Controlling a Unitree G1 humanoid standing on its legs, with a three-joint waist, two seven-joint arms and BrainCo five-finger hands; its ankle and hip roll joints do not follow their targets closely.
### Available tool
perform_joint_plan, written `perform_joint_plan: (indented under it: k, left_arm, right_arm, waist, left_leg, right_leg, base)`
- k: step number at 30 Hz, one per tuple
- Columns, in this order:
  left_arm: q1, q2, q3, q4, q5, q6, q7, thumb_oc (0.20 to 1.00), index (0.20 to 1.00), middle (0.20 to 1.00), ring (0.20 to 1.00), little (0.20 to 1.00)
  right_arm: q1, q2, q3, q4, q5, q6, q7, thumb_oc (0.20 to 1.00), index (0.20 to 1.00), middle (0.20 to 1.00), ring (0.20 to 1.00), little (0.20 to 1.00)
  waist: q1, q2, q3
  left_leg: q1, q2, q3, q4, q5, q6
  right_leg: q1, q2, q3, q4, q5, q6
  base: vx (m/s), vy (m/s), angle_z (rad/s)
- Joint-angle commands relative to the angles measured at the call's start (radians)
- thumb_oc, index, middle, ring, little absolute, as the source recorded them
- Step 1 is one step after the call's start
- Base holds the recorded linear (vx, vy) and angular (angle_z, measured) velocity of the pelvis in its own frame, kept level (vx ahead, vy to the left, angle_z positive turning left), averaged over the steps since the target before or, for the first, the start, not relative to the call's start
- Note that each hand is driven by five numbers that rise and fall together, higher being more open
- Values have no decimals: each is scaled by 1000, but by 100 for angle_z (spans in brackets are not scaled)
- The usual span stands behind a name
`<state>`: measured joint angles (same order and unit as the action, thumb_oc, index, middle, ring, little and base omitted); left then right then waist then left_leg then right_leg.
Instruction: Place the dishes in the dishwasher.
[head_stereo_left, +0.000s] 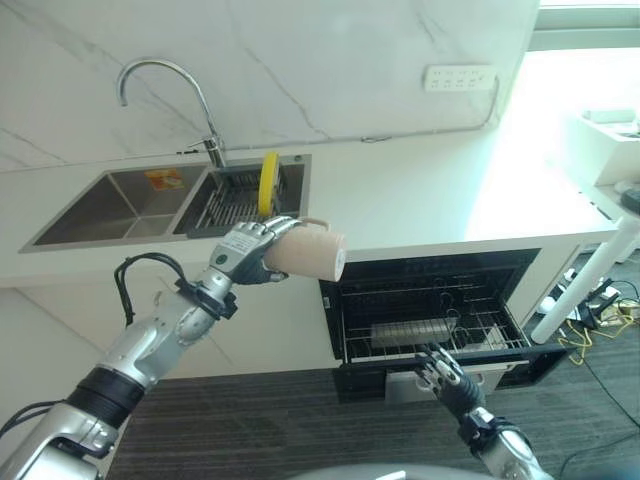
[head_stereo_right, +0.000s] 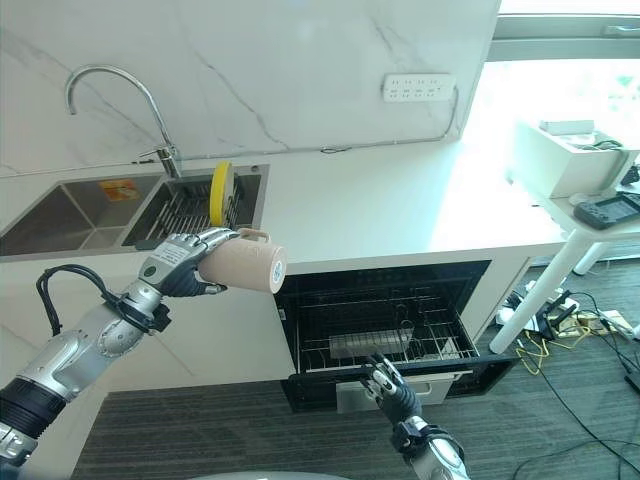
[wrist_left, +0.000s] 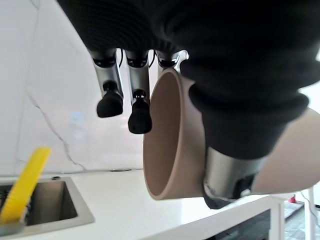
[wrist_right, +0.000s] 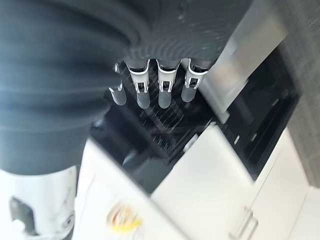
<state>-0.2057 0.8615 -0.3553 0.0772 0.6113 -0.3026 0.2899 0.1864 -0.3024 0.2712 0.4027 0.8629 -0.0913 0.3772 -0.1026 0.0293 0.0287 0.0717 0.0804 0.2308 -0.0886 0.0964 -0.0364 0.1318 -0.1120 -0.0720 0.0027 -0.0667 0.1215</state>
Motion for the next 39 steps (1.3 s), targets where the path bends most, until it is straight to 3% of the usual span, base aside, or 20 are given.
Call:
perform_joint_plan:
  k: [1,10,15,20,27,39]
  left_arm:
    - [-79,-7,25,20,-12,10,15,200,200,200,200,200]
    - [-116,-78,-51,88,-69,82,21,200,200,200,200,200]
    - [-125,-124,-59,100,-146,108,36,200,200,200,200,200]
    - [-111,-210,-33,71,-225,123,22,200,200,200,200,200]
    - [-92,-242,16,2,-364,129,0,200,200,200,200,200]
    - [-44,-283,-17,-61,-321,154,-79,200,200,200,200,200]
  right_arm:
    - [-54,-17,23,-111,-1,-11,35,1000,1000,1000,1000,1000]
    - [-69,-63,63,-357,2,35,43,1000,1000,1000,1000,1000]
    - [-82,-57,70,-381,18,33,26,1000,1000,1000,1000,1000]
    - [-107,-38,69,-379,30,13,-17,1000,1000,1000,1000,1000]
    - [-119,-19,62,-371,35,-14,-54,1000,1000,1000,1000,1000]
    - [-172,-13,84,-376,-12,-48,-184,1000,1000,1000,1000,1000]
  waist:
    - [-13,-25,22]
    - [-65,-33,21]
    - [-71,-33,24]
    - [-59,-36,22]
    - [-37,-40,18]
    - [0,-42,15]
  left_leg:
    - [61,17,-6,1,-90,-26]
    - [101,14,70,2,-101,-10]
    - [107,11,81,4,-104,-4]
    - [109,10,76,4,-108,-4]
    - [110,9,61,1,-112,-3]
    - [104,2,26,1,-117,0]
  right_leg:
    - [-38,-30,-87,-50,115,45]
    - [-46,-34,-47,-45,126,61]
    - [-49,-32,-27,-42,125,61]
    - [-41,-32,-28,-46,121,58]
    - [-34,-35,-47,-49,119,56]
    - [-22,-29,-58,-58,118,46]
  base:
    - [-28,26,-30]
    - [16,25,-44]
    - [25,14,-26]
    - [16,7,-1]
    - [4,-1,3]
    - [-6,-3,8]
